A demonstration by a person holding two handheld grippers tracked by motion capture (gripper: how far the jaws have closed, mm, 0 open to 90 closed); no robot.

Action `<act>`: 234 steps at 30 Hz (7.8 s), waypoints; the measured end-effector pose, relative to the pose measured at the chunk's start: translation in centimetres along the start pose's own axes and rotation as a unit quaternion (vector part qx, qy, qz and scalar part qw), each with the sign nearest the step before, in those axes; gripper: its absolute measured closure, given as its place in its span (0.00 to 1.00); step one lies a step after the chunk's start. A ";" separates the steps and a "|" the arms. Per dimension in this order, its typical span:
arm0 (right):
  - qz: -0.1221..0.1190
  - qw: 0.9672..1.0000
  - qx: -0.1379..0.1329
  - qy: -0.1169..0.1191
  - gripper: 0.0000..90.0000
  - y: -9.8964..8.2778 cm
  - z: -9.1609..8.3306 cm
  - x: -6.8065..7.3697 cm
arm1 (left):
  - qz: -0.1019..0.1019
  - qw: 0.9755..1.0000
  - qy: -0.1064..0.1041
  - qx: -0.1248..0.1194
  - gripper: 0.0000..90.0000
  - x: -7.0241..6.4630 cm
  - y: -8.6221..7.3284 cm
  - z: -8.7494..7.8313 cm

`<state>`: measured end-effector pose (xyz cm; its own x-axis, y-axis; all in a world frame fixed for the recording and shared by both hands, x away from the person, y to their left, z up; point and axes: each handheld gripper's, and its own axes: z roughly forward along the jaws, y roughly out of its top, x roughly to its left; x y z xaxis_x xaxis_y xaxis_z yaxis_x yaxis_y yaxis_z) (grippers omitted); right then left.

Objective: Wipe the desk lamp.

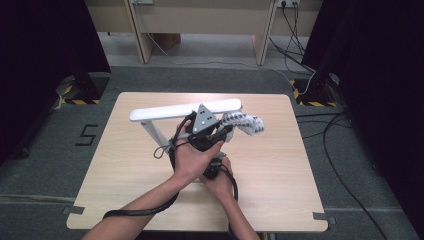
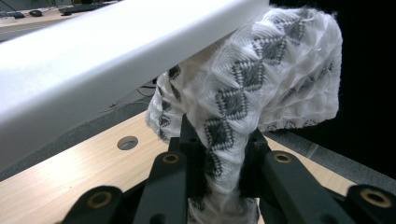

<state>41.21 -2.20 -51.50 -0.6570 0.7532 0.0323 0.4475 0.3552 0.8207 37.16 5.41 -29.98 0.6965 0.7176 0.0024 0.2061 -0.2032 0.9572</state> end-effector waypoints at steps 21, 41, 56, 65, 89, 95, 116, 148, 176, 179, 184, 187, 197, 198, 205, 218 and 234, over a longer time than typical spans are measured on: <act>-0.004 1.000 -0.002 0.000 0.72 0.0 0.1 -0.1 | -0.013 1.000 0.011 -0.013 0.85 1.6 -0.2 -1.3; -0.005 1.000 -0.001 -0.001 0.72 0.0 0.0 -0.1 | -0.018 1.000 0.020 -0.015 0.85 2.3 -0.8 -2.2; -0.002 1.000 0.000 0.001 0.72 0.0 0.1 -0.1 | -0.023 0.999 0.021 -0.017 0.85 2.8 -1.0 -2.4; -0.002 1.000 0.000 0.001 0.72 0.0 0.1 0.0 | -0.027 0.999 0.024 -0.018 0.85 3.1 -1.2 -2.7; -0.003 1.000 -0.001 0.000 0.72 0.0 0.1 0.0 | -0.042 0.998 0.039 -0.022 0.85 4.5 -2.2 -4.1; -0.005 1.000 -0.002 -0.001 0.72 0.0 0.1 -0.1 | -0.045 0.998 0.044 -0.025 0.85 5.0 -2.5 -4.8; -0.003 1.000 -0.001 -0.001 0.72 0.0 0.1 0.0 | -0.071 0.995 0.059 -0.034 0.85 7.0 -4.3 -7.2; -0.004 1.000 -0.002 -0.001 0.72 0.0 0.1 0.0 | -0.086 0.993 0.074 -0.040 0.85 8.6 -5.5 -9.3; -0.004 1.000 -0.001 0.000 0.72 0.0 0.1 0.0 | -0.114 0.989 0.081 -0.051 0.85 9.7 -6.5 -11.1; -0.004 1.000 -0.001 0.000 0.72 0.1 0.1 0.0 | -0.119 0.988 0.084 -0.053 0.85 9.9 -6.7 -11.3; -0.003 1.000 -0.001 0.000 0.72 0.1 0.1 0.0 | -0.120 0.988 0.083 -0.055 0.85 9.8 -6.9 -11.4; -0.003 1.000 -0.001 0.000 0.72 0.1 0.1 0.0 | -0.122 0.987 0.082 -0.058 0.85 9.8 -7.0 -11.5; -0.004 1.000 -0.001 0.000 0.72 0.1 0.1 0.0 | -0.126 0.987 0.078 -0.054 0.85 9.5 -7.6 -11.7; -0.004 1.000 -0.001 0.000 0.72 0.1 0.2 0.0 | -0.126 0.987 0.078 -0.054 0.85 9.5 -7.6 -11.7; -0.005 1.000 -0.001 -0.001 0.72 0.1 0.2 0.0 | -0.123 0.989 0.075 -0.042 0.85 9.0 -8.8 -11.5; -0.005 1.000 -0.001 0.000 0.72 0.1 0.2 0.0 | -0.113 0.990 0.074 -0.036 0.85 9.1 -9.8 -13.4; -0.003 1.000 -0.001 -0.001 0.72 0.1 0.2 0.0 | -0.109 0.990 0.080 -0.050 0.85 10.0 -11.6 -17.7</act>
<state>41.38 -2.00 -51.52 -0.6590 0.7517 0.0255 0.4419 0.3595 0.8219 29.58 26.72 -35.90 0.5232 0.8351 -0.1698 0.2657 0.0295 0.9636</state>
